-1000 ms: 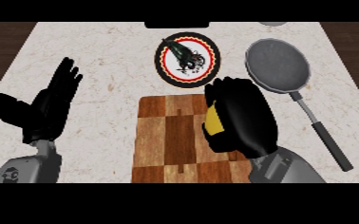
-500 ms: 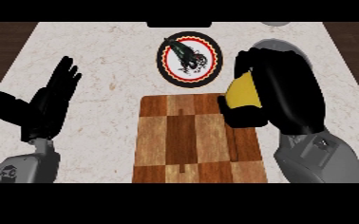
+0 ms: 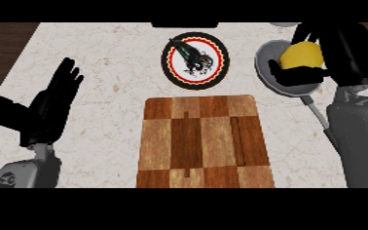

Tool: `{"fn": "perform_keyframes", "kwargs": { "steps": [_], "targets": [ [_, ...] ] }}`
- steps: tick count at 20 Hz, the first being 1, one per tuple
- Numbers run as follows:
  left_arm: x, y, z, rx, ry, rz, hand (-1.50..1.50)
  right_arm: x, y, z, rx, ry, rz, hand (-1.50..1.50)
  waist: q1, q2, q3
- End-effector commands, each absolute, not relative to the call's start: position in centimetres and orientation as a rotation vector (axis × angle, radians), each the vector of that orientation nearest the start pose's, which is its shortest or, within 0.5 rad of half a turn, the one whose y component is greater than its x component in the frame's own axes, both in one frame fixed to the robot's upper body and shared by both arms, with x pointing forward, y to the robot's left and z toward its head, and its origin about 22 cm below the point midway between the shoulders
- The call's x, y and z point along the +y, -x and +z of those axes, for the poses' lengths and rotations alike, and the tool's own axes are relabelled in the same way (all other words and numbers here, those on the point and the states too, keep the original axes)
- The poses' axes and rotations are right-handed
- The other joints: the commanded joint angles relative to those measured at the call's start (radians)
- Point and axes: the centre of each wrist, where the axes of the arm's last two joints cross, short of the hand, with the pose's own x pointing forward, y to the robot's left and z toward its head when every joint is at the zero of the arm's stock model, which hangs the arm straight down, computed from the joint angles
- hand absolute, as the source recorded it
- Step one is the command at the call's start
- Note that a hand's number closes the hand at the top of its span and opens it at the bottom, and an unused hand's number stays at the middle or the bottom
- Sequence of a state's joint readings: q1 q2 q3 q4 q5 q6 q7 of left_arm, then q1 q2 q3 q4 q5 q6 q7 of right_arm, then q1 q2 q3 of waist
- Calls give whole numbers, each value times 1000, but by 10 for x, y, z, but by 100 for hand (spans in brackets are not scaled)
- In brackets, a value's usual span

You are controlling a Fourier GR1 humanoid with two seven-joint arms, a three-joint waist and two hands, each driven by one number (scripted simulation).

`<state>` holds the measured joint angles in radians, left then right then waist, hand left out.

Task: Pick the lemon from the cutting board and place it in the pan

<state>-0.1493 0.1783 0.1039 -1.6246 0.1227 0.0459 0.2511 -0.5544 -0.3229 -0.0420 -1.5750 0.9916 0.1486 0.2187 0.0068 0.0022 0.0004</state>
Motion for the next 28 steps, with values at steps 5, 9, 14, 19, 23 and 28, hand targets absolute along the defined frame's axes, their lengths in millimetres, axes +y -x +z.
{"fn": "perform_keyframes", "kwargs": {
  "steps": [5, 9, 14, 19, 23, 28],
  "targets": [
    [259, -293, 62, -1528, -86, 29, 0, -305, -394, 148, -1607, 1148, 797, 150, 10, 5, 0],
    [266, -281, 71, -1516, -72, 24, 0, -327, -400, 113, -1635, 1088, 840, 150, 17, 4, 1],
    [283, -283, 61, -1537, -75, 19, 0, -339, -410, 73, -1625, 1023, 900, 150, 27, 10, 1],
    [265, -296, 69, -1537, -60, 19, 0, -351, -415, 62, -1494, 1092, 954, 150, 42, 21, 2],
    [259, -286, 65, -1550, -69, -9, 0, -355, -404, 34, -1336, 973, 752, -150, 48, 23, 3],
    [252, -289, 70, -1551, -60, -13, 0, -363, -395, 17, -1326, 872, 787, -150, 57, 26, 4]
  ]
}}
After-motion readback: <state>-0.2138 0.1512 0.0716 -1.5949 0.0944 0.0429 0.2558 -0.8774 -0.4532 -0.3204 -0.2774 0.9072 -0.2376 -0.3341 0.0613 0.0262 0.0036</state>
